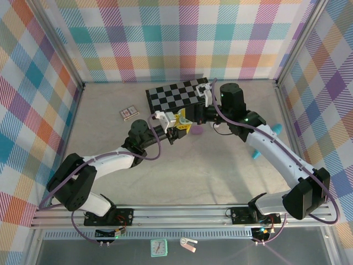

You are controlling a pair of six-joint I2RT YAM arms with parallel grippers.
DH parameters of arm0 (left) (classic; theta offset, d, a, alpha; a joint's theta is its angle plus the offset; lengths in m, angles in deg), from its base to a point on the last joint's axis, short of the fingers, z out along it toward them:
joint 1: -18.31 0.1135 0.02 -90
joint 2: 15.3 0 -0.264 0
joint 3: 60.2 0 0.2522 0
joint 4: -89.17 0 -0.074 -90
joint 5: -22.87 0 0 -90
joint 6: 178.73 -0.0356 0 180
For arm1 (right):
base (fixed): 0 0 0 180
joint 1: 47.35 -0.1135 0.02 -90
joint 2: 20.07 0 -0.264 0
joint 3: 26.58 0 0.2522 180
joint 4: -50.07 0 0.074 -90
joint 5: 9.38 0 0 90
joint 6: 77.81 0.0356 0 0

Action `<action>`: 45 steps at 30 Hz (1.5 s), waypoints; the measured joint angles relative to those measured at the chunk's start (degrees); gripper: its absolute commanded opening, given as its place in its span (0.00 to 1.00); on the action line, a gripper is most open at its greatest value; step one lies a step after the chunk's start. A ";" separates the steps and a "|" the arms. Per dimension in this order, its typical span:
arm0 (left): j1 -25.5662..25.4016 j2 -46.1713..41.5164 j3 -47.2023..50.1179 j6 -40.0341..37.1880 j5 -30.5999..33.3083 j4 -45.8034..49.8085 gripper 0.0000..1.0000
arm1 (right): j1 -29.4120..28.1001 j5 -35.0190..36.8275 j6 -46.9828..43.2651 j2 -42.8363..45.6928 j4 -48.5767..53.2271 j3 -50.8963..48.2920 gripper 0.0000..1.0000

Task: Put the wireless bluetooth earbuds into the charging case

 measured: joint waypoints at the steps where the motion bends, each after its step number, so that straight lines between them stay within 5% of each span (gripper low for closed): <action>1: -0.15 0.22 -0.31 0.09 0.24 -0.20 0.31 | 0.02 0.07 -0.04 0.00 -0.02 0.00 0.17; 45: -1.95 1.27 -2.10 3.02 7.72 2.16 0.31 | -0.44 6.43 -0.39 -1.44 -1.33 -1.14 0.24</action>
